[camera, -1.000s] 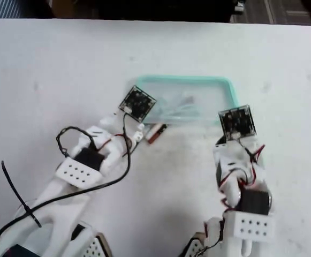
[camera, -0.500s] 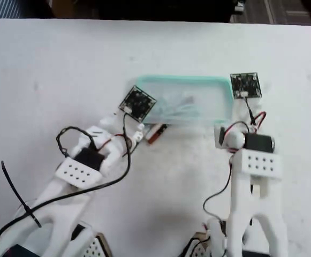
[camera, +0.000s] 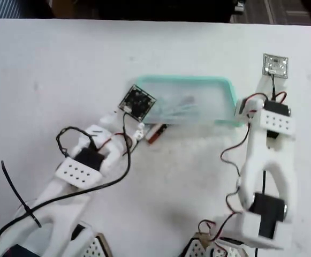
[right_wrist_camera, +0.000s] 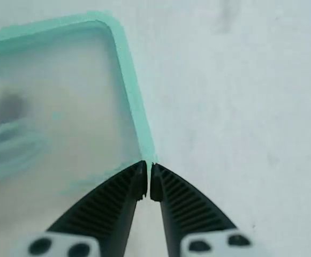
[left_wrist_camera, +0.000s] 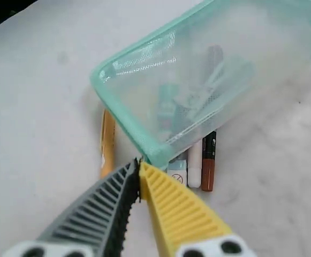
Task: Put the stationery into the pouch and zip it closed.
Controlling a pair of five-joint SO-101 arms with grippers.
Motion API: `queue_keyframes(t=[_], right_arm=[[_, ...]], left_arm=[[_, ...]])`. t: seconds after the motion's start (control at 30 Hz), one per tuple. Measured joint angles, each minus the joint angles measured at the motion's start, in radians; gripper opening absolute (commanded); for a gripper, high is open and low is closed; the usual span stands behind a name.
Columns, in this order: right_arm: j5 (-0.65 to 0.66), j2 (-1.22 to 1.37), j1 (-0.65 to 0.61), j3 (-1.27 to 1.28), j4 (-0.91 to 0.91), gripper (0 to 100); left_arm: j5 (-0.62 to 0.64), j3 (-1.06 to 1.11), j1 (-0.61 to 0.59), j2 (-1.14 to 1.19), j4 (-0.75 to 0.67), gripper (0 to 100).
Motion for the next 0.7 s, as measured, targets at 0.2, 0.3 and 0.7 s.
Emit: queue_keyframes(t=[0.2, 0.3, 0.7], right_arm=[[-0.078, 0.284, 0.0, -0.201, 0.0, 1.8], [-0.157, 0.391, 0.003, -0.269, -0.002, 1.8], [-0.184, 0.443, 0.091, -0.319, -0.002, 1.7]], left_arm=[[0.0, 0.0, 0.0, 0.0, -0.003, 2], [0.0, 0.0, 0.0, 0.0, -0.003, 2], [0.0, 0.0, 0.0, 0.0, -0.003, 2]])
